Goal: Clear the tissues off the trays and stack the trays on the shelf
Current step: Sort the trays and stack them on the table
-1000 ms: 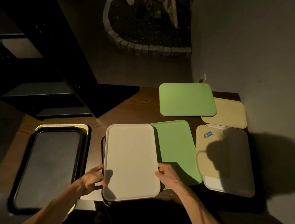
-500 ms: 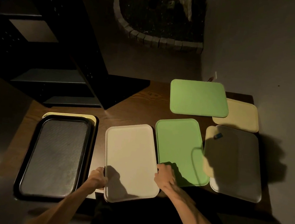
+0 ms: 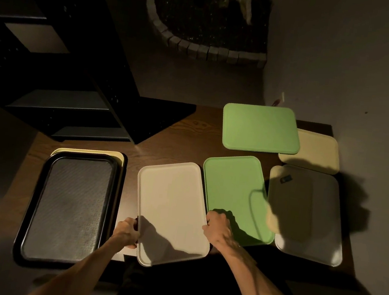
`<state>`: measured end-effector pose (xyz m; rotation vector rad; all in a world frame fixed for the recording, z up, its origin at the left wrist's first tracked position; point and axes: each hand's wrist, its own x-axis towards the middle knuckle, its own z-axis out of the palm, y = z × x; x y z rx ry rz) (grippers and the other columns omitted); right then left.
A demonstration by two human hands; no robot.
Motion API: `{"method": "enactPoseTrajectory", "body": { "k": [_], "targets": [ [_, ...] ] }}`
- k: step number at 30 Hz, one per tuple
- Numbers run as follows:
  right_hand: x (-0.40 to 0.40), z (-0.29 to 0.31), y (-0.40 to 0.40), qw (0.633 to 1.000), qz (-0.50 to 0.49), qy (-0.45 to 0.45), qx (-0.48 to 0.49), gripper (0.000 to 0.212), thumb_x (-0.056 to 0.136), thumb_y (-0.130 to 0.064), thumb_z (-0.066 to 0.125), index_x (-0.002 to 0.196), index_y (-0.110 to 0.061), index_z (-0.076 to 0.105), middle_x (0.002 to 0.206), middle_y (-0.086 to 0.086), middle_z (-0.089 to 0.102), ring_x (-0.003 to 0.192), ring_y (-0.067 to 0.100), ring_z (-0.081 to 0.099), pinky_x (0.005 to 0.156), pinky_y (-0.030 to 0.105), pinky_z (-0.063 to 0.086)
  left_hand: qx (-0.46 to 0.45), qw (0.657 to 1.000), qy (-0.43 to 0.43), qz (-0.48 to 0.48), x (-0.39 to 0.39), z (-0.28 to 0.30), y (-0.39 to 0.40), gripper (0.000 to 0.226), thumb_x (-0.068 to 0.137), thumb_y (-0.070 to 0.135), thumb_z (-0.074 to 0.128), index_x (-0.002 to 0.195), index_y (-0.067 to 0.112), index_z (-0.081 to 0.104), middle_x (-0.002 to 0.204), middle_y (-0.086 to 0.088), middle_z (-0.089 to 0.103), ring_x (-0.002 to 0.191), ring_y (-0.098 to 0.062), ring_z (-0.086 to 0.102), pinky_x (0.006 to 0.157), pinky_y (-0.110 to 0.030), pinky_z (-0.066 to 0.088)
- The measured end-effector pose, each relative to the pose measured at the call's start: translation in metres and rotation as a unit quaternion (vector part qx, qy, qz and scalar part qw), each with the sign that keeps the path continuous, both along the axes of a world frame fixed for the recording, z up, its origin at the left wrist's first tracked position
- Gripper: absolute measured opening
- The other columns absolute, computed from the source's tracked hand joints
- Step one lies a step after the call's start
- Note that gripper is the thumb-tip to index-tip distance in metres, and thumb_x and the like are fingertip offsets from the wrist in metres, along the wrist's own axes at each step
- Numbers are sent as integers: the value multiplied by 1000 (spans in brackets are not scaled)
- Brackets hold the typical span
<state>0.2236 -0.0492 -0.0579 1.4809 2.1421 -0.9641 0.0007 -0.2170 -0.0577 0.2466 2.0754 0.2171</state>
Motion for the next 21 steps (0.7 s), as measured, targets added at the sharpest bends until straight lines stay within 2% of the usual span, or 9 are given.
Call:
{"method": "enactPoseTrajectory", "body": {
  "k": [3, 6, 8, 10, 13, 16, 18, 21],
  "targets": [
    [1, -1, 3, 1000, 3, 15, -17, 13, 88, -17, 65, 99, -10, 65, 100, 10, 69, 92, 29, 68, 73, 32, 52, 11, 1000, 3, 15, 3, 2, 2, 18, 84, 3, 67, 101, 7, 63, 94, -17, 66, 75, -30, 73, 64, -41, 63],
    [8, -2, 14, 996, -34, 73, -28, 17, 89, -32, 68, 93, -15, 67, 90, 2, 69, 89, 24, 69, 71, 30, 50, 7, 999, -15, 33, 4, 2, 2, 15, 87, 6, 64, 102, 9, 60, 90, -15, 68, 74, -27, 72, 57, -37, 62],
    [19, 0, 27, 992, -75, 98, 33, 24, 92, -37, 65, 101, -15, 69, 98, 3, 67, 96, 21, 66, 75, 28, 47, -6, 998, -30, 54, 6, -2, 2, 25, 88, 9, 63, 111, 4, 54, 93, -16, 68, 74, -25, 70, 51, -36, 59],
    [35, 1, 42, 987, -86, 60, 126, 35, 94, -37, 62, 118, -13, 66, 117, 8, 62, 112, 24, 57, 88, 31, 45, -20, 997, -35, 65, 7, -5, 1, 29, 90, 6, 57, 117, 2, 49, 101, -18, 65, 77, -25, 67, 52, -37, 58],
    [60, -6, 62, 986, -77, -4, 145, 54, 93, -37, 57, 137, -7, 48, 143, 15, 47, 134, 31, 40, 110, 41, 37, -27, 996, -24, 83, 8, -9, 5, 31, 91, 2, 50, 122, 1, 46, 112, -20, 61, 85, -29, 65, 55, -40, 58],
    [75, -15, 67, 995, -30, -42, 80, 73, 96, -41, 52, 153, -5, 23, 162, 18, 19, 150, 34, 17, 122, 42, 20, -32, 997, 35, 60, 5, -4, 12, 34, 93, 3, 49, 126, 0, 47, 114, -21, 57, 91, -30, 60, 56, -36, 54],
    [77, -17, 60, 998, 9, -63, 18, 81, 99, -46, 47, 159, -14, 5, 167, 13, -4, 154, 35, -1, 125, 43, 10, -43, 995, 84, 35, 0, -1, 15, 35, 93, 6, 50, 127, -1, 47, 112, -21, 54, 91, -30, 56, 63, -36, 51],
    [74, -21, 41, 994, 50, -94, -21, 92, 95, -56, 49, 158, -22, -9, 163, 11, -26, 151, 38, -17, 125, 50, 8, -44, 990, 131, 38, -7, 0, 19, 35, 92, 8, 52, 126, -3, 50, 116, -25, 57, 98, -36, 58, 77, -38, 50]
  ]
}}
